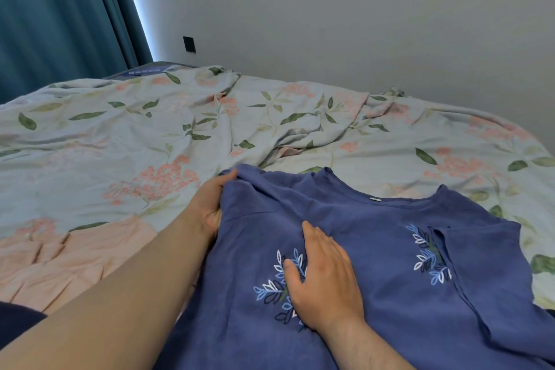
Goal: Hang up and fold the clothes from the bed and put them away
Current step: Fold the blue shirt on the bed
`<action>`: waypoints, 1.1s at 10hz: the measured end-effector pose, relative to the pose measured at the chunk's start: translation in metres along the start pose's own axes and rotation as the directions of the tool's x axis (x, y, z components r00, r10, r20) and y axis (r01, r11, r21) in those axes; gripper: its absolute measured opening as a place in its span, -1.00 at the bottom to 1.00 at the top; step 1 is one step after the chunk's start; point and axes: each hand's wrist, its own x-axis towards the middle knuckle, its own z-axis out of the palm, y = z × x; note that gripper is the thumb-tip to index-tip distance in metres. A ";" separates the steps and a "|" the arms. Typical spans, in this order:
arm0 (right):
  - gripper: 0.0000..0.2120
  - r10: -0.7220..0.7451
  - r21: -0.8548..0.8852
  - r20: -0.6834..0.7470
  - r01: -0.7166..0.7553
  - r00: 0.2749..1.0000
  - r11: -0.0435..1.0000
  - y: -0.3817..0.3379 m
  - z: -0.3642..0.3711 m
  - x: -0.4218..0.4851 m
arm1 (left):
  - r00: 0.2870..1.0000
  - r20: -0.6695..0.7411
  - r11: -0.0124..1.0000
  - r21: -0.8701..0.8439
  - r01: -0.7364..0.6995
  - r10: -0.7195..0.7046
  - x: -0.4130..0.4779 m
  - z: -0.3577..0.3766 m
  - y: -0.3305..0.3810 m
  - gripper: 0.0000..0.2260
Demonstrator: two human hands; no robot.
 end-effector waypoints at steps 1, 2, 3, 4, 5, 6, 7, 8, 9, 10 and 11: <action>-0.24 0.016 0.037 -0.002 -0.016 1.000 0.999 -0.001 0.000 -0.001 | 0.995 -0.047 0.991 0.105 -0.078 0.083 -0.004 -0.008 -0.009 -0.86; -0.26 0.023 0.060 -0.009 -0.023 1.000 0.998 0.000 -0.001 0.000 | 0.993 -0.085 0.974 0.218 -0.058 0.078 -0.003 -0.016 -0.020 -0.81; -0.25 0.039 0.082 -0.004 -0.039 0.999 0.996 -0.002 -0.003 -0.002 | 0.980 -0.118 0.907 0.410 -0.100 0.162 -0.002 -0.013 -0.025 -0.75; -0.24 0.036 0.084 -0.009 -0.035 0.999 0.996 -0.001 -0.002 -0.002 | 0.936 -0.156 0.852 0.481 -0.208 0.317 -0.006 -0.012 -0.010 -0.72; -0.29 0.024 0.049 0.000 -0.024 1.000 0.999 0.001 0.000 0.000 | 0.930 -0.126 0.927 0.195 -0.319 0.347 -0.008 -0.011 0.019 -0.71; -0.31 0.027 0.038 0.002 -0.027 1.000 0.999 -0.002 -0.003 0.000 | 0.994 0.007 0.988 -0.107 -0.112 0.113 -0.019 -0.020 0.014 -0.90; -0.30 0.021 0.024 0.022 -0.021 1.000 0.999 -0.002 -0.003 0.001 | 0.993 -0.074 0.994 0.076 -0.082 0.088 -0.035 -0.025 -0.007 -0.87; -0.27 0.022 0.012 0.022 -0.022 1.000 1.000 -0.001 -0.001 0.001 | 0.988 -0.063 0.986 0.091 -0.137 0.143 -0.054 -0.023 -0.028 -0.57; -0.29 0.029 0.004 0.026 -0.029 0.999 1.000 -0.001 -0.001 0.001 | 0.991 0.019 0.970 0.207 -0.131 0.130 -0.064 -0.013 -0.032 -0.47; -0.30 0.044 0.006 0.031 -0.045 0.999 0.999 -0.001 -0.001 0.001 | 0.983 0.036 0.980 0.095 0.177 -0.181 -0.048 -0.004 -0.013 -0.50; -0.31 0.051 0.017 0.029 -0.051 0.998 0.999 -0.003 -0.002 0.001 | 0.977 -0.072 0.972 0.109 0.206 -0.199 -0.027 0.002 -0.002 -0.60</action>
